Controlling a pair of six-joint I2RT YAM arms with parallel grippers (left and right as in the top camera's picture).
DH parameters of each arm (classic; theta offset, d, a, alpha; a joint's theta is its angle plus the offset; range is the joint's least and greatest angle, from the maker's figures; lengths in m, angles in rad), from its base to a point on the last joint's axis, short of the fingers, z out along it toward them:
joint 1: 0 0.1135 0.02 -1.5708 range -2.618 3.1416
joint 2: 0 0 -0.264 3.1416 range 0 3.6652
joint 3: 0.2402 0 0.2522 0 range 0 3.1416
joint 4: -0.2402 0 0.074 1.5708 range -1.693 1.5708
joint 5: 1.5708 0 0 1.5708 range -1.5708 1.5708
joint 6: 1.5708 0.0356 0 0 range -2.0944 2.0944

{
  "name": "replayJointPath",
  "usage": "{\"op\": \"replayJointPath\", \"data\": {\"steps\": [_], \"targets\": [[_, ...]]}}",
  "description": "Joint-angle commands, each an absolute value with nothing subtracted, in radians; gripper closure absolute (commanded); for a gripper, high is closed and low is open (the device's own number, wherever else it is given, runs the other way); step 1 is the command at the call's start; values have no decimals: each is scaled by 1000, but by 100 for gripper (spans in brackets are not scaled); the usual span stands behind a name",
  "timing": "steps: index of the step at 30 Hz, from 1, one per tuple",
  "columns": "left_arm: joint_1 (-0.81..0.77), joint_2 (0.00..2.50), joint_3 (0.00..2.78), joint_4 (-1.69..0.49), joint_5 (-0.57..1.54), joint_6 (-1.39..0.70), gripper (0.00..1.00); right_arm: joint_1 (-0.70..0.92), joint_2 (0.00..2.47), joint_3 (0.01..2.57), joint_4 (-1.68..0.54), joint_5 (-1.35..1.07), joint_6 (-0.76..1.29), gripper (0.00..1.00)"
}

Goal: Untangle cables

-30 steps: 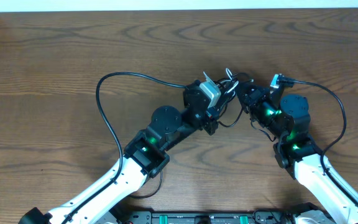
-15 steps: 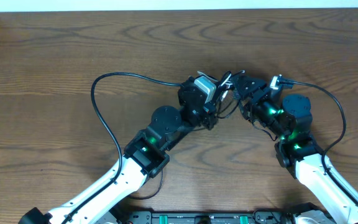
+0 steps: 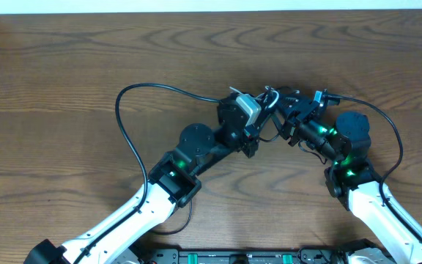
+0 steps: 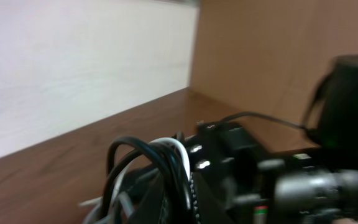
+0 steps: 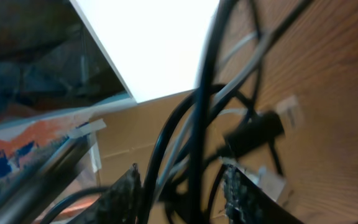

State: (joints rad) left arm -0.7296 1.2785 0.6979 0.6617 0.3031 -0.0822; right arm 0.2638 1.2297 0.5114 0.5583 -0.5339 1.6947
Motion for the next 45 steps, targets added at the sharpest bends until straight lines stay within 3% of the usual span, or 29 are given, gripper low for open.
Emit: {"op": "replayJointPath", "data": {"steps": [1, 10, 12, 14, 17, 27, 31, 35, 40, 45], "targets": [[-731, 1278, 719, 710, 488, -88, 92, 263, 1231, 508, 540, -525, 1709, 64], [-738, 1279, 719, 713, 569, -88, 92, 263, 1231, 508, 520, -507, 1752, 65], [-737, 1281, 719, 712, 564, -87, 92, 263, 1231, 508, 521, -508, 1763, 63], [-736, 1285, 719, 708, 541, -87, 92, 264, 1231, 508, 520, -513, 1787, 53], [-736, 1289, 719, 681, 490, -80, 92, 263, 1231, 508, 521, -530, 1819, 51], [-737, 1297, 719, 670, 588, -81, 92, 263, 1231, 508, 521, -557, 1893, 73], [-737, 1306, 719, 667, 588, -80, 93, 263, 1231, 508, 521, -575, 1943, 71], [-737, 1322, 719, 661, 583, -14, 92, 263, 1231, 508, 524, -609, 1986, 60], [-736, 1326, 719, 653, 484, 7, 92, 263, 1231, 508, 525, -648, 2035, 57], [-736, 1326, 719, 624, 494, 47, 93, 263, 1231, 508, 535, -658, 2049, 66]]}}
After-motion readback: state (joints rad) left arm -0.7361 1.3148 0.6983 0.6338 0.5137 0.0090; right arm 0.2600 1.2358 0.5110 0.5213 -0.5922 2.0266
